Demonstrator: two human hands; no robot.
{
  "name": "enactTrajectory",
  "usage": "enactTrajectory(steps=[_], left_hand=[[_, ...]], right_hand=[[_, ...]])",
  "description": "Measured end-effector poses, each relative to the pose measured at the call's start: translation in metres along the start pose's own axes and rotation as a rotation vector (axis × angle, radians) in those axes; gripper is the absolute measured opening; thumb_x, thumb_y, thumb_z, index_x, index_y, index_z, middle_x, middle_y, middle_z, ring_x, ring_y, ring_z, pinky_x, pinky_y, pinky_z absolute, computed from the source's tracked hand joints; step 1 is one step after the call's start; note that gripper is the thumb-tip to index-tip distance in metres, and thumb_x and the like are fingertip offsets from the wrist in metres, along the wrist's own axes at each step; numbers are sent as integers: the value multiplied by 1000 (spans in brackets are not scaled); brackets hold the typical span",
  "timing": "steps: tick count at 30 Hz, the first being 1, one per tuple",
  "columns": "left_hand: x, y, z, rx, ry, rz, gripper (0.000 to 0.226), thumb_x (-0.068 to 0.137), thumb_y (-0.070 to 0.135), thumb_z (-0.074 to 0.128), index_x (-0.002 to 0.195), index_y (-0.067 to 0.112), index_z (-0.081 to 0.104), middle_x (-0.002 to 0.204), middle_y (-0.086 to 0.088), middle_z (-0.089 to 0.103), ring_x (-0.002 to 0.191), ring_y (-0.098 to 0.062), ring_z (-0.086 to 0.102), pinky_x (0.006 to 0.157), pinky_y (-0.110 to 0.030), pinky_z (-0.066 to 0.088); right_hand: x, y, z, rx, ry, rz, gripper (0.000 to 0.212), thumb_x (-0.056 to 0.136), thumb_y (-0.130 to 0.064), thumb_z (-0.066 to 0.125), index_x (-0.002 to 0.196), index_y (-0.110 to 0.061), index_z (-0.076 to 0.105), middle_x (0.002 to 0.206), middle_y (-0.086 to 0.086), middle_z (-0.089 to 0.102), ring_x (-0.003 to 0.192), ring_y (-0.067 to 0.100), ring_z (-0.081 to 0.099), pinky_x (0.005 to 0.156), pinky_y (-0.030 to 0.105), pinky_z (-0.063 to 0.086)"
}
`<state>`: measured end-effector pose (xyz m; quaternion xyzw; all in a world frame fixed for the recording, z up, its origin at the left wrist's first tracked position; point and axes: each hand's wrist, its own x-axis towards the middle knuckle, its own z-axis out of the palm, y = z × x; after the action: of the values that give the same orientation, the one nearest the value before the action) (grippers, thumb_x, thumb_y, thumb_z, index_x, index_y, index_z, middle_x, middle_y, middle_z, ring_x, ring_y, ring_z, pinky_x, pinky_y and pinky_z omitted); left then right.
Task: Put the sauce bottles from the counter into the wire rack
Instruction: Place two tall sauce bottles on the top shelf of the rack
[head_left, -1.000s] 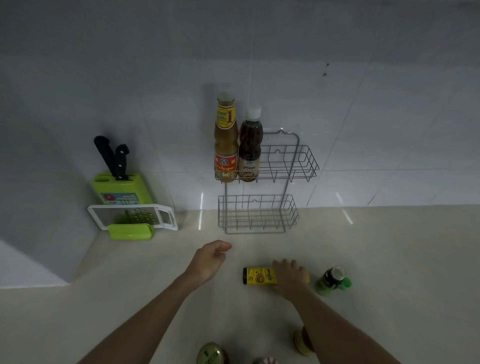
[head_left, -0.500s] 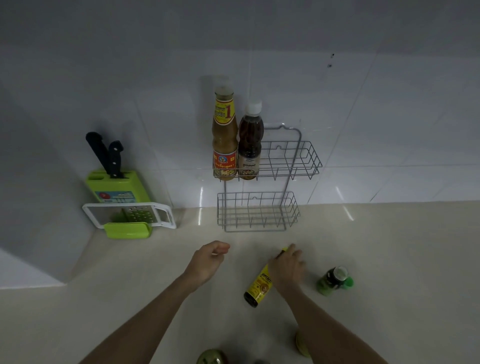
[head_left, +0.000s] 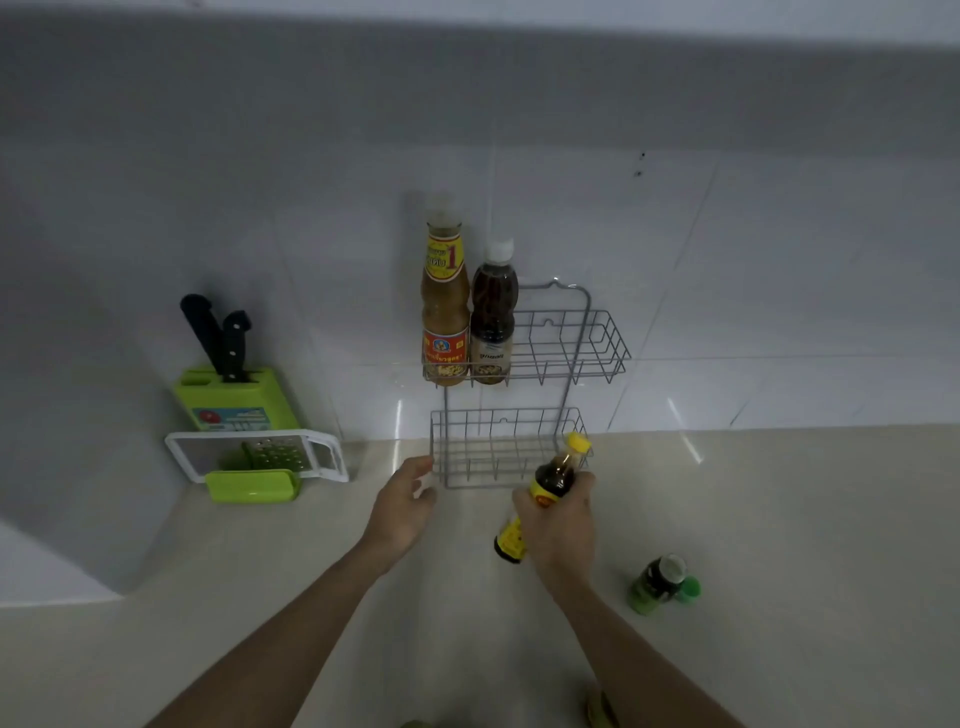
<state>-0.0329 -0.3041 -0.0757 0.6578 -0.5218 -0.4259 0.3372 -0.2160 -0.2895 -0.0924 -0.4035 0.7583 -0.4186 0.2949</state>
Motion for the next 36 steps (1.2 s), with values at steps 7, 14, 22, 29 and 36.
enactTrajectory(steps=[7,14,22,29,36], left_hand=[[25,67,-14,-186,159,161,64,92,2,55,148,17,26,156,-5,30,141,-26,33,115,-42,32],[34,129,-31,-201,62,276,91,86,17,69,153,24,9,158,2,26,142,-17,30,110,-27,28],[29,134,-30,-207,-33,264,98,82,-5,63,150,34,5,125,7,49,113,-16,53,99,-35,44],[25,138,-28,-137,-41,252,99,84,-4,61,151,32,-3,119,11,45,97,-5,52,77,-15,41],[9,140,-37,-47,-43,189,88,93,15,58,154,24,-6,137,8,39,122,-12,42,93,-24,32]], right_hand=[[21,-121,-43,433,193,-476,57,75,-24,76,116,-24,37,90,-9,61,82,11,62,73,27,50],[89,-165,-40,154,87,-669,63,78,-44,74,126,-19,42,114,3,63,99,21,63,82,40,56],[112,-163,-47,-124,-215,-774,64,72,-39,81,122,-15,48,113,3,68,95,21,65,73,27,47],[113,-157,-46,-197,-224,-805,75,71,-36,82,129,-14,40,112,6,67,98,27,66,78,38,54],[97,-151,-45,-125,-287,-677,113,65,-47,82,148,-18,11,137,8,53,124,28,53,99,47,48]])
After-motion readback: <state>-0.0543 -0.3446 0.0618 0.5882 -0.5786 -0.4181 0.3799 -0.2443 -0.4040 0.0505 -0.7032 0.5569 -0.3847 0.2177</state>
